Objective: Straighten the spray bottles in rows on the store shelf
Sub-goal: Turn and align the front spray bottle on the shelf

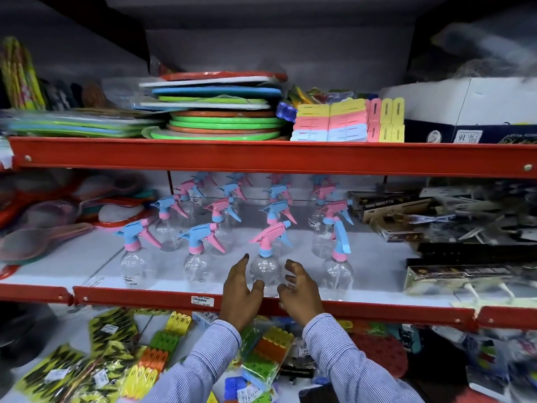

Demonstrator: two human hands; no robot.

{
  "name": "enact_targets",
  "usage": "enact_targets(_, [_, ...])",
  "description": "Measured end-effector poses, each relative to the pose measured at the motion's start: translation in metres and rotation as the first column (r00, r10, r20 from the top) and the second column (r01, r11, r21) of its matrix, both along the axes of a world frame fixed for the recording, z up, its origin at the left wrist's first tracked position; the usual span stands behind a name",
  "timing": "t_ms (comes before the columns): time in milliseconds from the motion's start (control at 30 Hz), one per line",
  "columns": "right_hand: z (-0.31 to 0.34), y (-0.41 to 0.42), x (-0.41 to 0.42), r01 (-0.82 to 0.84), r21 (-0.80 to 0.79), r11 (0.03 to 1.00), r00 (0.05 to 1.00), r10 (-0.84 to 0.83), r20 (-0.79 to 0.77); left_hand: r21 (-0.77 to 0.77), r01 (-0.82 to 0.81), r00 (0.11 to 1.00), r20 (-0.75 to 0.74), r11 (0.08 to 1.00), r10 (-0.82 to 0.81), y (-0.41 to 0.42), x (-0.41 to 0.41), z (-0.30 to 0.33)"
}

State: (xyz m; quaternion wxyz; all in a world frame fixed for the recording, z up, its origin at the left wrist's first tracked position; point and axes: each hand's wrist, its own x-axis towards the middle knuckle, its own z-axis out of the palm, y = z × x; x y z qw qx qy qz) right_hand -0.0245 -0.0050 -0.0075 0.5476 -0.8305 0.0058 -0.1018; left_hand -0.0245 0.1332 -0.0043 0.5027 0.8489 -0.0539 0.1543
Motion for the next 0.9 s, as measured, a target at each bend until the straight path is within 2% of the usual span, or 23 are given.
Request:
enact_targets(200, [-0.001, 0.0048, 0.002, -0.03, -0.019, 0.999, 1.0, 0.03, -0.003, -0.034, 0.007, 0.999, 0.046, 0.999, -0.006, 0.0024, -0.0065, -0.0041])
enact_targets(500, [-0.0054, 0.0065, 0.0013, 0.009, 0.005, 1.0, 0.999, -0.01, 0.032, -0.04, 0.081, 0.997, -0.01, 0.996, -0.082, 0.0035, -0.0005, 0.0009])
enact_targets(900, [-0.0084, 0.0059, 0.002, 0.008, 0.005, 1.0, 0.999, -0.008, 0.033, -0.026, 0.092, 0.996, -0.005, 0.995, -0.092, 0.0076, 0.0011, -0.0037])
